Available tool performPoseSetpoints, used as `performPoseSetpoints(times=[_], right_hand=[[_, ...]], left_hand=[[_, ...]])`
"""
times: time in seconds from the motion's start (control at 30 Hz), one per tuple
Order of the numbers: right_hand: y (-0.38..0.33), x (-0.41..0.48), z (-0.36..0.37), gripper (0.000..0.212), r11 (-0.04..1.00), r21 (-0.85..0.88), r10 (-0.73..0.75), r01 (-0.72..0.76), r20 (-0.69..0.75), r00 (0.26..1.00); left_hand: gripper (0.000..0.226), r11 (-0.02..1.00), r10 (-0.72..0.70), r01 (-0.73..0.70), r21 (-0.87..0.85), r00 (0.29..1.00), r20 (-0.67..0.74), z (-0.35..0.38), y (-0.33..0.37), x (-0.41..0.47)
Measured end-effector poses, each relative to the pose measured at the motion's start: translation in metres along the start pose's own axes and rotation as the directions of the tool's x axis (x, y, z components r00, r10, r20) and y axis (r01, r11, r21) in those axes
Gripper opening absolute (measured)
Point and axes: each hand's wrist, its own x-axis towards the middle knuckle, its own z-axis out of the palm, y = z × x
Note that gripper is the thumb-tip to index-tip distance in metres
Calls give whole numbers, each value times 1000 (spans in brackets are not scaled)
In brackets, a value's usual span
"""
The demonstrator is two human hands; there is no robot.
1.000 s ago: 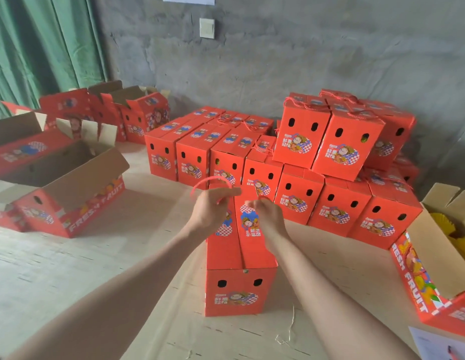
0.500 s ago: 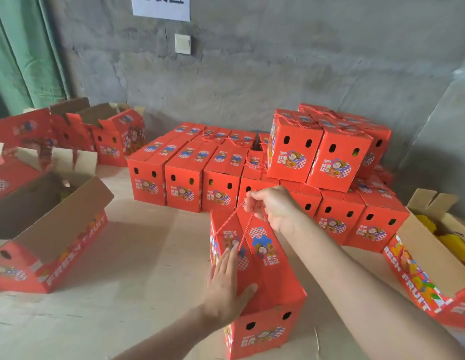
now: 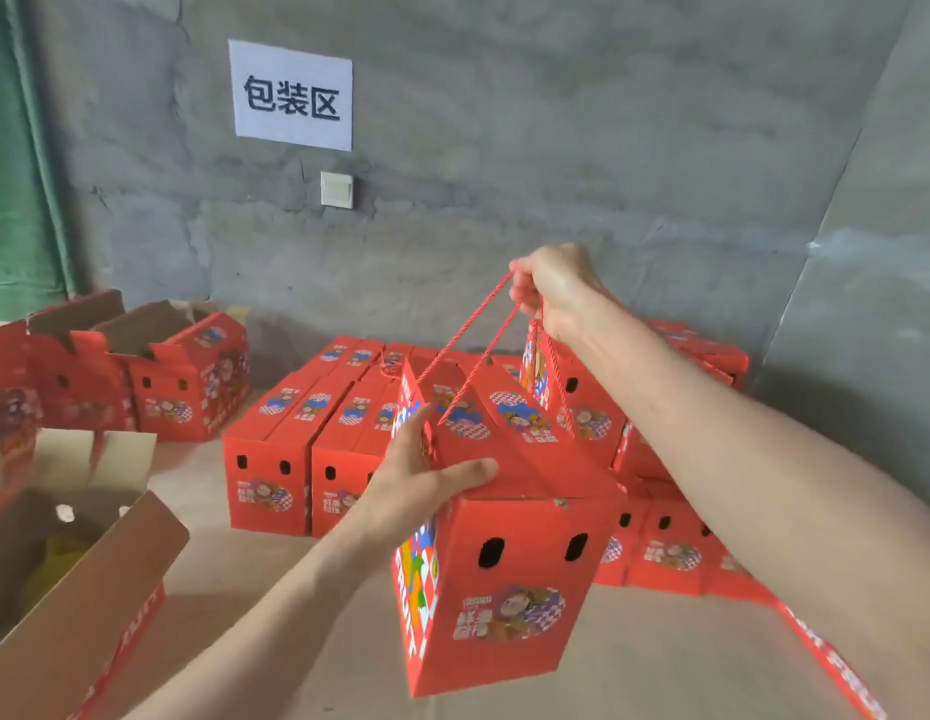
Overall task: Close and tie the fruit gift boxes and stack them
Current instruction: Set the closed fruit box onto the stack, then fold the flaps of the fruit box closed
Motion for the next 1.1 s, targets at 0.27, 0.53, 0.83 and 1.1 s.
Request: performPoseSetpoints(times=[0.27,0.53,0.83,1.1], right_hand=[[-22,104,38,32,985,93,-148,146,7,989],[11,197,35,24,932,25,-362,361,53,931],[163,170,1,75,366,-800,-237,476,414,879],[221,180,2,58,-36,-810,-268,586,573,775]], left_hand=[[45,987,103,-66,145,959,-264,-20,34,100],[43,693,449,-236,681,880,-153,13,-19,185],[69,625,438,-258,737,897,-57,35,-96,240],[49,685,432,-107,720,856,-284,41,-126,262]])
